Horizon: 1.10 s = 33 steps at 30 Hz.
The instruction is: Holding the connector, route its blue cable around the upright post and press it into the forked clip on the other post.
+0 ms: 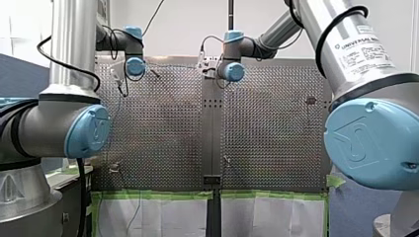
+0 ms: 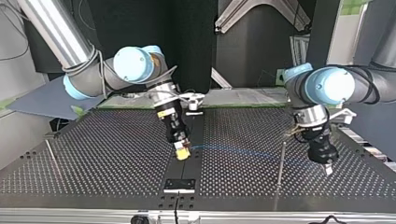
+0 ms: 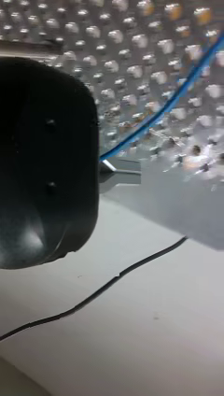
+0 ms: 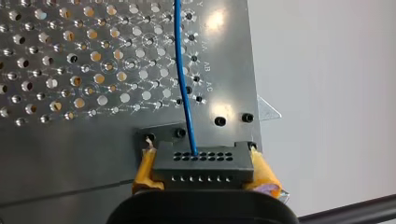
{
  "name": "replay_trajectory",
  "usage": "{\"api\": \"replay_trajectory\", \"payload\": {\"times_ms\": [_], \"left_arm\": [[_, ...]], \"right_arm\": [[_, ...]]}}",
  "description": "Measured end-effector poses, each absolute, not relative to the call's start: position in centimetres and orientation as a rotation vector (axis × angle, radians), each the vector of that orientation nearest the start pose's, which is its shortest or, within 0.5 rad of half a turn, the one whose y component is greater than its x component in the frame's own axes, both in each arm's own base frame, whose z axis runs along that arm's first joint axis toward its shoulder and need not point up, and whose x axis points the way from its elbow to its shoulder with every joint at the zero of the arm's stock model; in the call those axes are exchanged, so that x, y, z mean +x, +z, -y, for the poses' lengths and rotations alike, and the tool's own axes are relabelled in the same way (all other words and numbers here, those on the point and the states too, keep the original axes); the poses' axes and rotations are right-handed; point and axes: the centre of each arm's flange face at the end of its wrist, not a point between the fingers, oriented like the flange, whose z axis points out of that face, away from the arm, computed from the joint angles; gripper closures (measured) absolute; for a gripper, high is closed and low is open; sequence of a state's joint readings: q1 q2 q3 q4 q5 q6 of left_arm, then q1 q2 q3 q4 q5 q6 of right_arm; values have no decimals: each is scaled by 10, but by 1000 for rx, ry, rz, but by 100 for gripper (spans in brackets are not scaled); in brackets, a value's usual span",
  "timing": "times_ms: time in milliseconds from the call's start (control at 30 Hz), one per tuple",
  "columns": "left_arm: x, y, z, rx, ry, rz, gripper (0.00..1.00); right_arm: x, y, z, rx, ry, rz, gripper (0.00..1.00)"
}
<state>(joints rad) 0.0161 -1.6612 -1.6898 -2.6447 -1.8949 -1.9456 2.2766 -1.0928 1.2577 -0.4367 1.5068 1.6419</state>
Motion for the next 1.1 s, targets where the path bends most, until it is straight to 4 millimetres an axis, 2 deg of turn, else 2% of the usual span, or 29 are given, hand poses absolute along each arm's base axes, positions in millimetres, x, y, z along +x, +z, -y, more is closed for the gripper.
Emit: {"api": "replay_trajectory", "payload": {"times_ms": [300,467,1100], "left_arm": [[573,411,58,-518,-93,-1216,100],[580,403,46,-509,-96,-1232,100],[590,387,73,-380,-213,-1305,100]], "right_arm": [[570,406,448,1420,1980,684,100],[576,399,453,1417,1970,699,100],[573,388,464,1364,1926,765,100]]}}
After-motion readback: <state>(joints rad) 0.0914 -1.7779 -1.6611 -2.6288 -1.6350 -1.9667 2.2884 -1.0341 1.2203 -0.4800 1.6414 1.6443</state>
